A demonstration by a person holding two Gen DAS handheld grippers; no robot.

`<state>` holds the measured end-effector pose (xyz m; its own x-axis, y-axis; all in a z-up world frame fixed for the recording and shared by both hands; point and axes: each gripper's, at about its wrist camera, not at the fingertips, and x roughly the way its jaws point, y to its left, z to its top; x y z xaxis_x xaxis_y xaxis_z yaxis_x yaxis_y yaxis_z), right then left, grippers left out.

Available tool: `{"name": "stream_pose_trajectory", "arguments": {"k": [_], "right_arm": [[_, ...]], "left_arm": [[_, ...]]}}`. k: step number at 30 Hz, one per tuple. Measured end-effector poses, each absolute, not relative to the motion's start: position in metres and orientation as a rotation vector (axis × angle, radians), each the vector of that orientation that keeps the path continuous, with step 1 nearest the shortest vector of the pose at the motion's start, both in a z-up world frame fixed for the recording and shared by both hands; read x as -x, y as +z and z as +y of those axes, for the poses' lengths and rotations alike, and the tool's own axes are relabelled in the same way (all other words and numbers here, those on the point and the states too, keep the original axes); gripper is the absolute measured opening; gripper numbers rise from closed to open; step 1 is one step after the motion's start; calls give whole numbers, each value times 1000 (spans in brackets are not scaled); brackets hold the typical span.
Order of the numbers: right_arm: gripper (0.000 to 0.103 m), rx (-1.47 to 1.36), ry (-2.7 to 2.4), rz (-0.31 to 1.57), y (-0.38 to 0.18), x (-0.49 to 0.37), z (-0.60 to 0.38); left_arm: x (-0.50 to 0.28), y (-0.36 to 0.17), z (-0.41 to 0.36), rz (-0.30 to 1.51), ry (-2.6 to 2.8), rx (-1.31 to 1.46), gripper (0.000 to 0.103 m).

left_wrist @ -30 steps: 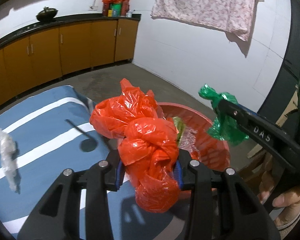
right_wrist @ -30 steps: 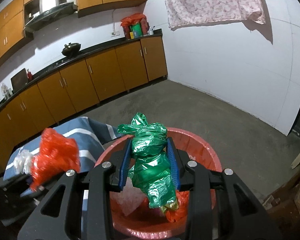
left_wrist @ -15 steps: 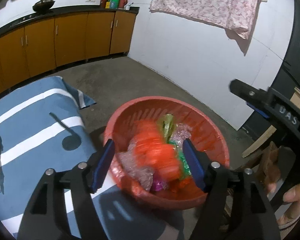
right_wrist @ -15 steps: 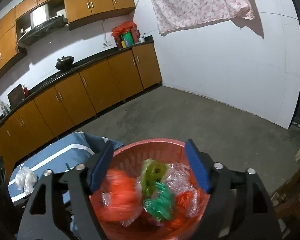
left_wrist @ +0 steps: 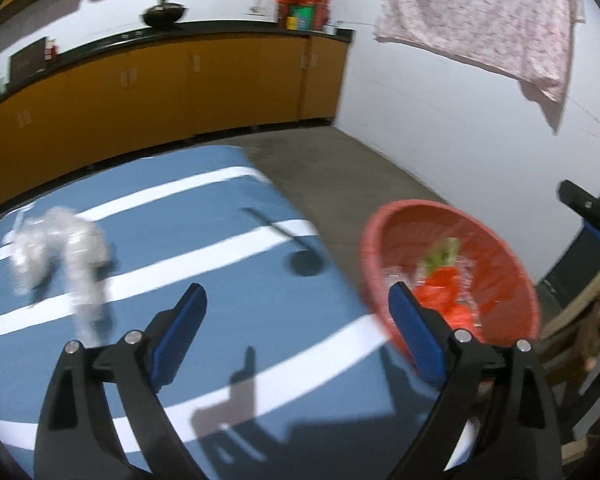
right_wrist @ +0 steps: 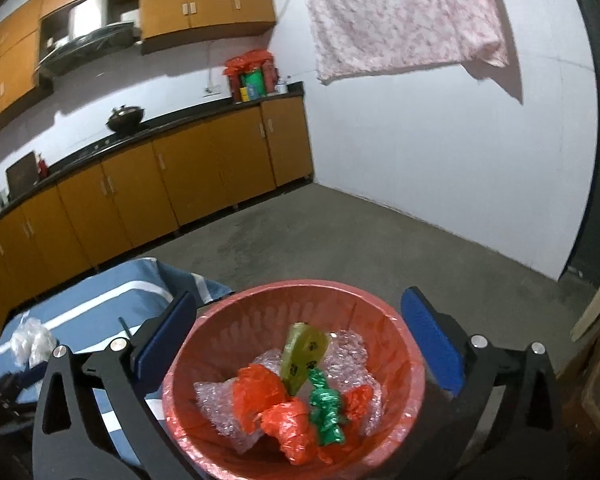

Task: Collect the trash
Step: 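Grasp a clear plastic bag with the right tool while the left tool grasps a white bag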

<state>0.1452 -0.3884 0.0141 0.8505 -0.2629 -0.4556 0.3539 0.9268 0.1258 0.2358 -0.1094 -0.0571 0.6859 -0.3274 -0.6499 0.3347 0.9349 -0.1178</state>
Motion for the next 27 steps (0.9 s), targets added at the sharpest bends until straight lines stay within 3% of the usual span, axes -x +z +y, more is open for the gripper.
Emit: {"name": "stream_pose_trajectory", "arguments": {"k": [8, 21, 27], "right_arm": [[101, -169, -169, 486, 11, -174, -323], [101, -77, 196, 612, -12, -253, -140], [85, -14, 272, 698, -36, -292, -79]], "left_arm": [[-236, -62, -3, 706, -118, -18, 92], [-221, -73, 157, 686, 223, 34, 96], [-224, -73, 202, 677, 289, 123, 96]]}}
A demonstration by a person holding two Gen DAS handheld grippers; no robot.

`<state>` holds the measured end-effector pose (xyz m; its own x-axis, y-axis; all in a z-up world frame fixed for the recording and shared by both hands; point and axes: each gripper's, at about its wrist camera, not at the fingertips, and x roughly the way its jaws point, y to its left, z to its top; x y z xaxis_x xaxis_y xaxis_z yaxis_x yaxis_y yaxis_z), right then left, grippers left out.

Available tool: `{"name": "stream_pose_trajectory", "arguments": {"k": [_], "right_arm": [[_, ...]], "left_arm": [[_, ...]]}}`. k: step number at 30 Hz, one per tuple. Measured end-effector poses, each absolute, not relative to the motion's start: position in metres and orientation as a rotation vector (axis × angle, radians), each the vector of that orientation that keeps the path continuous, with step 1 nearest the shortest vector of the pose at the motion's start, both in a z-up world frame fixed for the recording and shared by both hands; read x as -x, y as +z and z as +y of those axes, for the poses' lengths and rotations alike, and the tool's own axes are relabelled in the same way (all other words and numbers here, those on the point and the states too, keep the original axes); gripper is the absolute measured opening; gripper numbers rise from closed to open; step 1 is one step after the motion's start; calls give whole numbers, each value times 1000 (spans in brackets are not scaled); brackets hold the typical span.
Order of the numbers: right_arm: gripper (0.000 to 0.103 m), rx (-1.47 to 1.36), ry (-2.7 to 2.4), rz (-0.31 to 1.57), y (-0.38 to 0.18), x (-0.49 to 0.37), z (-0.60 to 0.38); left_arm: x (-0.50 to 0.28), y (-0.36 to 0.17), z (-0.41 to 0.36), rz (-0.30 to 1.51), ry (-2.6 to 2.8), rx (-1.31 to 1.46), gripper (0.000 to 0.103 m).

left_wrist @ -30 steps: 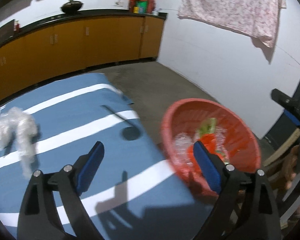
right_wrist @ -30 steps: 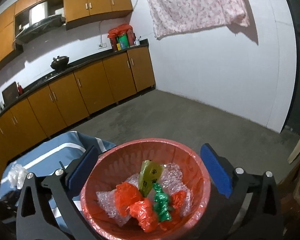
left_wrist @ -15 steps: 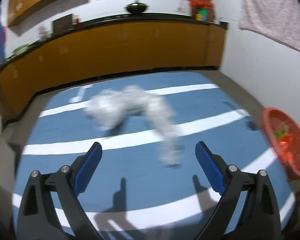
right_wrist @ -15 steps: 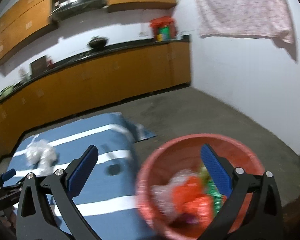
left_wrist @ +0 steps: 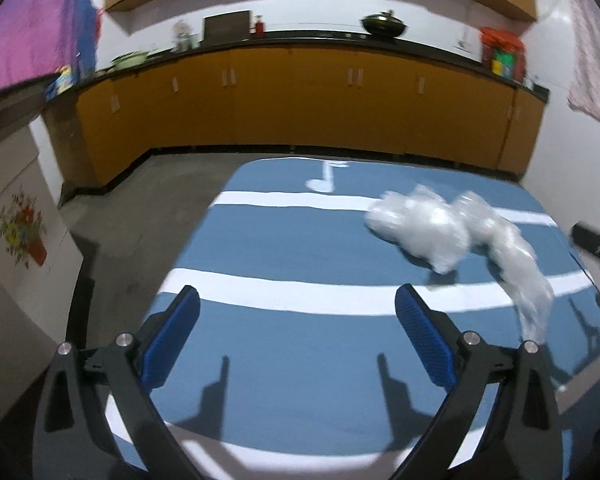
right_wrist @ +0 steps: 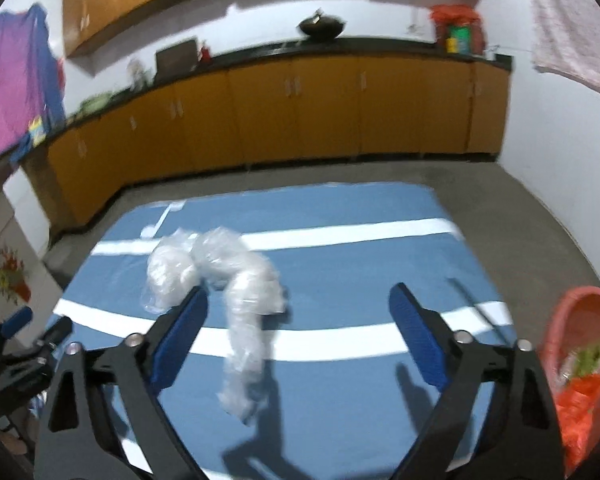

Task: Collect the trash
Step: 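Grasp a clear plastic bag with the right tool while the left tool grasps a white bag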

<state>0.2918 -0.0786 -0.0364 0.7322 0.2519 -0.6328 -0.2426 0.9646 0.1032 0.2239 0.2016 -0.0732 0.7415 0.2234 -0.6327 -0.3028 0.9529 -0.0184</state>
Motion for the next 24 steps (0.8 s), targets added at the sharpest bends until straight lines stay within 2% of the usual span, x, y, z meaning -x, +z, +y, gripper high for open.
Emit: {"name": "stream_pose_trajectory", "arguments": {"k": [10, 13, 14, 15, 17, 24], "right_arm": [[73, -5, 247, 827, -69, -323, -60], [60, 13, 255, 846, -73, -327, -57], [50, 23, 268, 862, -74, -328, -56], [45, 31, 271, 870, -75, -327, -57], [40, 49, 265, 872, -77, -323, -63], [34, 30, 155, 850, -74, -309, -117]], "left_arm": [[-233, -79, 228, 671, 333, 180, 96], [-241, -77, 219, 667, 312, 186, 96], [-243, -76, 215, 665, 303, 187, 96], [-245, -76, 212, 665, 296, 188, 96], [-252, -73, 201, 662, 266, 195, 98], [-283, -65, 158, 659, 166, 192, 99]]}}
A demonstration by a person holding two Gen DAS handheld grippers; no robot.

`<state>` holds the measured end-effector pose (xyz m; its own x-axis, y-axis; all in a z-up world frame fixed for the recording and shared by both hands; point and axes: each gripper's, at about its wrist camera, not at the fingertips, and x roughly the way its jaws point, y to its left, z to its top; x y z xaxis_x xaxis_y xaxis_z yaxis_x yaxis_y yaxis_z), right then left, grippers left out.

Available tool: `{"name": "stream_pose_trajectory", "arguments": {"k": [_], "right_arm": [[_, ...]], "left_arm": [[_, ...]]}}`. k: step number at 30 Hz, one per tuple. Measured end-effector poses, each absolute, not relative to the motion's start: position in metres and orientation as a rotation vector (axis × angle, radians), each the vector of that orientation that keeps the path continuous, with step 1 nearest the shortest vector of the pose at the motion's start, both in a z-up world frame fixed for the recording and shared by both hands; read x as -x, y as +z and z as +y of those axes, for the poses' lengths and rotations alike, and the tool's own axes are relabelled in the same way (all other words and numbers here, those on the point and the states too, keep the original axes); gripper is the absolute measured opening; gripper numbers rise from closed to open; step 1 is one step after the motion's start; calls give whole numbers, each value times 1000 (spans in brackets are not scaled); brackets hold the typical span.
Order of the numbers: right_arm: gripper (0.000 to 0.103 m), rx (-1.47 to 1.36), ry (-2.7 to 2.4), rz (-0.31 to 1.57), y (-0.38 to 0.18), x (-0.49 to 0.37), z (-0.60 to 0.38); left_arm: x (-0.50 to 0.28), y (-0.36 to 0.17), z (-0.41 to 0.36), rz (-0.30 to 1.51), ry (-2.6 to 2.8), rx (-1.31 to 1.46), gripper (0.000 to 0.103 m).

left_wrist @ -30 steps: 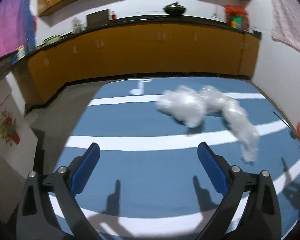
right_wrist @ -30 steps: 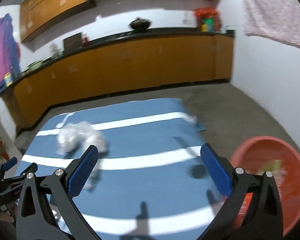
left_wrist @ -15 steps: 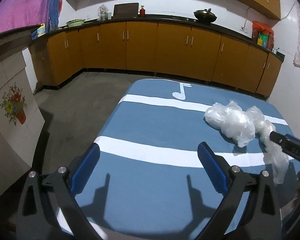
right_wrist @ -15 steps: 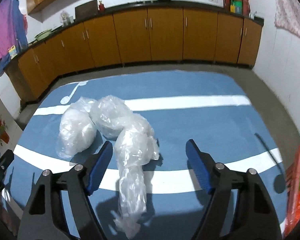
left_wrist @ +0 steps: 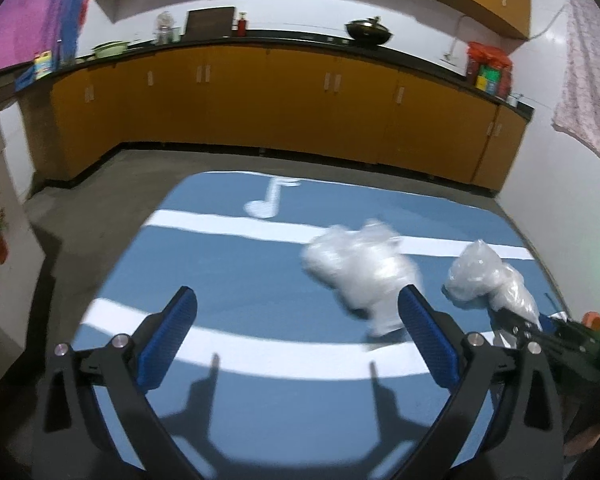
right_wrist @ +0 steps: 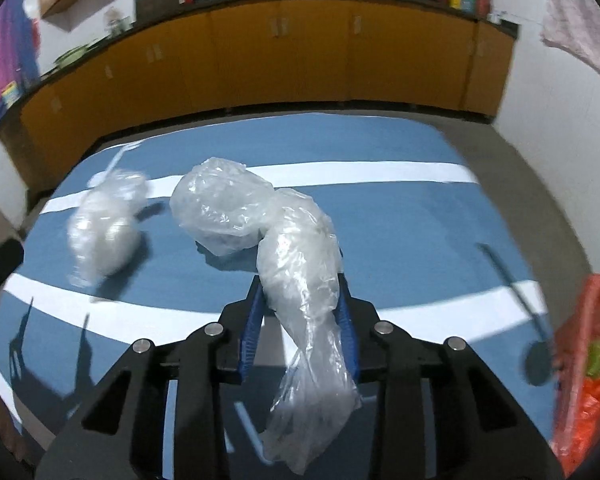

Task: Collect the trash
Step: 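Grasp a clear plastic bag with the right tool while the left tool grasps a white bag, then carry the clear and white bags over the basket and release both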

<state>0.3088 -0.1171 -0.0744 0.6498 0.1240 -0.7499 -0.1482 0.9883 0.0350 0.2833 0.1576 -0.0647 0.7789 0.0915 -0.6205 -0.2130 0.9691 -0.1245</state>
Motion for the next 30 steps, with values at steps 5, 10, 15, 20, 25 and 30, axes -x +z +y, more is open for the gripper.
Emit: {"name": "stream_pose_trajectory", "arguments": {"k": [5, 10, 15, 20, 25, 30], "right_arm": [[34, -15, 98, 838, -71, -295, -161], [34, -35, 80, 834, -70, -282, -186], [34, -60, 90, 833, -69, -278, -191], [34, -86, 103, 831, -67, -272, -201], [34, -105, 104, 825, -61, -271, -206], [34, -127, 100, 797, -49, -260, -212]], "left_arm": [[-317, -68, 127, 693, 130, 163, 99], [-354, -80, 112, 762, 154, 113, 99], [-376, -97, 116, 832, 181, 128, 85], [-377, -105, 126, 853, 154, 162, 54], [-370, -102, 123, 835, 130, 143, 45], [-348, -89, 114, 803, 97, 124, 44]]}}
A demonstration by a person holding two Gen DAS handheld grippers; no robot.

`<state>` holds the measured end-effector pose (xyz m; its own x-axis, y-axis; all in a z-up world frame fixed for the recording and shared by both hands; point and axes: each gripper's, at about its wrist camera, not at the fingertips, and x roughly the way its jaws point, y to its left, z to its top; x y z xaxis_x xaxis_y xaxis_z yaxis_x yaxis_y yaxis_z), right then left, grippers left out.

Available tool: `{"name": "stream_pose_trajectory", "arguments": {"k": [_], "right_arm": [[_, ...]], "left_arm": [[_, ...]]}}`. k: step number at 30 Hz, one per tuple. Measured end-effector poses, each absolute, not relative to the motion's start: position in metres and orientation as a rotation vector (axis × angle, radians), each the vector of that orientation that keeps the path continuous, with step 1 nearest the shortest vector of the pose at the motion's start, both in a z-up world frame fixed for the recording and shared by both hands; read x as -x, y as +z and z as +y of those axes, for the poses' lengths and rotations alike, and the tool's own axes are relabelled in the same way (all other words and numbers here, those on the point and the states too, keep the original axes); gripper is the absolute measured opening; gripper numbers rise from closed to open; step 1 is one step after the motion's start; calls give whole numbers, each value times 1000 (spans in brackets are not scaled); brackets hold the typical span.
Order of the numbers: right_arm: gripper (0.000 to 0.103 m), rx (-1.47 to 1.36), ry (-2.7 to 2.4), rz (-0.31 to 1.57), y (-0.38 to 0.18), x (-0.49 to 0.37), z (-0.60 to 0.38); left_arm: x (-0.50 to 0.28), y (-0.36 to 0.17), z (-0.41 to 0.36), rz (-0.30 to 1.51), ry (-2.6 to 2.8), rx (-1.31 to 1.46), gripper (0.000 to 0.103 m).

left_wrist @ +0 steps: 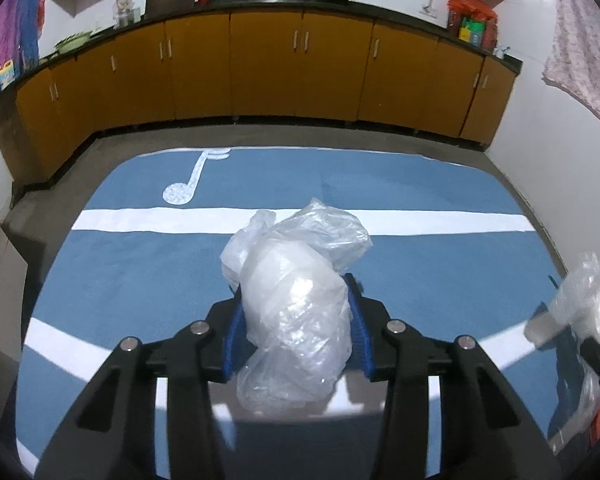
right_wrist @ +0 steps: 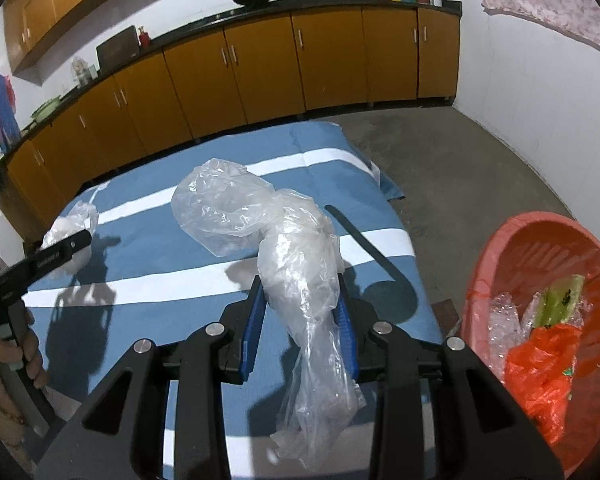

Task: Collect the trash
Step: 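Carry the clear and white bags over the basket and release both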

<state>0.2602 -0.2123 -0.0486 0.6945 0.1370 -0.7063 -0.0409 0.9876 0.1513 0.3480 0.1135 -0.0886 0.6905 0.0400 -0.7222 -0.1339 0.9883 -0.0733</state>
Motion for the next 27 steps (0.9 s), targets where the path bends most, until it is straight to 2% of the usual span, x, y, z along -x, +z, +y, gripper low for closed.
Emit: {"name": "stream_pose_trajectory", "arguments": {"k": [27], "right_arm": [[34, -93, -172, 593, 19, -155, -305]], "left_arm": [[-225, 12, -32, 622, -200, -28, 44]]}}
